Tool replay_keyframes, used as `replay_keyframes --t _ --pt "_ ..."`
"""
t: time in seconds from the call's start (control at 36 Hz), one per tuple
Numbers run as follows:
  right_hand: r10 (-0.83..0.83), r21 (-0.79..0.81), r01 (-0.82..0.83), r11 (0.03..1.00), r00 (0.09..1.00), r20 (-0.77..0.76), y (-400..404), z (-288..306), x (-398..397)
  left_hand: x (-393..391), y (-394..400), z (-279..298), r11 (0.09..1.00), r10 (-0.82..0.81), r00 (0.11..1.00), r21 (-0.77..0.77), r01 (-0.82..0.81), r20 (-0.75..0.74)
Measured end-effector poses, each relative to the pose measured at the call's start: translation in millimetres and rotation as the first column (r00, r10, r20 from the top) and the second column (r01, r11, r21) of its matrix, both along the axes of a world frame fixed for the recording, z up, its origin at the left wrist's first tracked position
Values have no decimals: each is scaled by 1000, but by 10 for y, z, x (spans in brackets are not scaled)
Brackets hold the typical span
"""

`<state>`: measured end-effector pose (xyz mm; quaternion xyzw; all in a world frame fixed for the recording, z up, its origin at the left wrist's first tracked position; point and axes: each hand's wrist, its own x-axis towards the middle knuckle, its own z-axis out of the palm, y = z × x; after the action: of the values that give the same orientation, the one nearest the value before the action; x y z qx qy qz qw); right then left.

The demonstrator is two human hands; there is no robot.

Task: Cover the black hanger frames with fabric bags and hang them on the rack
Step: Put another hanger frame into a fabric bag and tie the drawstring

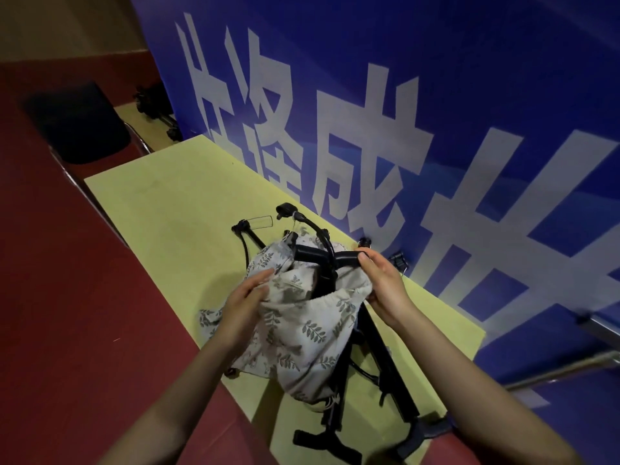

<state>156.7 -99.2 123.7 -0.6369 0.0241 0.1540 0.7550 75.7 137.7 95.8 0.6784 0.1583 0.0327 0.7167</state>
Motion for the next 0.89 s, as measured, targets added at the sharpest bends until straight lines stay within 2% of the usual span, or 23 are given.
replay_keyframes --t 0.06,0.11,0.19,0.25,0.31,0.42,0.5,0.53,0.56,0.61,0.67,0.69,0.75,0.78,0.81,0.86,0.89 --pt "6 31 -6 999 1000 -11 -19 -8 8 41 26 73 998 10 1000 -55 -9 15" --pt "23 54 -22 998 999 -22 -27 -12 24 62 23 163 1000 17 999 -19 -17 31" --pt "46 110 -44 993 999 -16 -21 11 36 72 -11 282 991 -30 997 131 20 77" --pt "59 127 -57 990 998 -16 -19 28 42 107 -6 293 960 -134 988 259 108 83" --pt "75 117 -73 991 997 -16 -20 47 35 150 24 290 898 -274 961 364 248 22" --pt "89 92 -88 992 996 -6 -42 16 31 215 91 252 663 -483 868 597 451 -119" --pt "98 107 -98 989 995 10 -70 -13 17 254 72 225 474 -490 859 781 406 -149" --pt "97 116 -97 989 995 9 -78 -7 9 258 56 227 464 -478 870 806 367 -121" --pt "97 130 -97 987 995 5 -87 12 -4 255 39 244 507 -467 881 796 332 -71" --pt "94 150 -91 985 996 -13 -106 23 -13 247 21 261 671 -409 911 691 268 44" --pt "89 148 -84 985 996 -29 -119 13 -17 238 -21 299 810 -254 961 567 150 109" --pt "88 142 -82 986 995 -38 -126 -1 -13 235 -57 354 880 -142 984 468 78 103" --pt "89 122 -82 989 995 -49 -131 -16 -4 285 -79 471 991 33 999 131 -33 3" --pt "95 111 -90 990 994 -47 -128 -7 -6 316 -65 534 997 33 999 -73 -36 -40" --pt "103 97 -99 990 994 -42 -124 -6 -1 342 -36 596 960 -6 999 -281 -8 -50" --pt "128 82 -126 989 991 -26 -107 26 -1 396 43 698 795 -10 999 -607 -17 -42" --pt "143 89 -141 986 990 -15 -97 45 1 417 67 740 720 13 999 -693 -43 -48"
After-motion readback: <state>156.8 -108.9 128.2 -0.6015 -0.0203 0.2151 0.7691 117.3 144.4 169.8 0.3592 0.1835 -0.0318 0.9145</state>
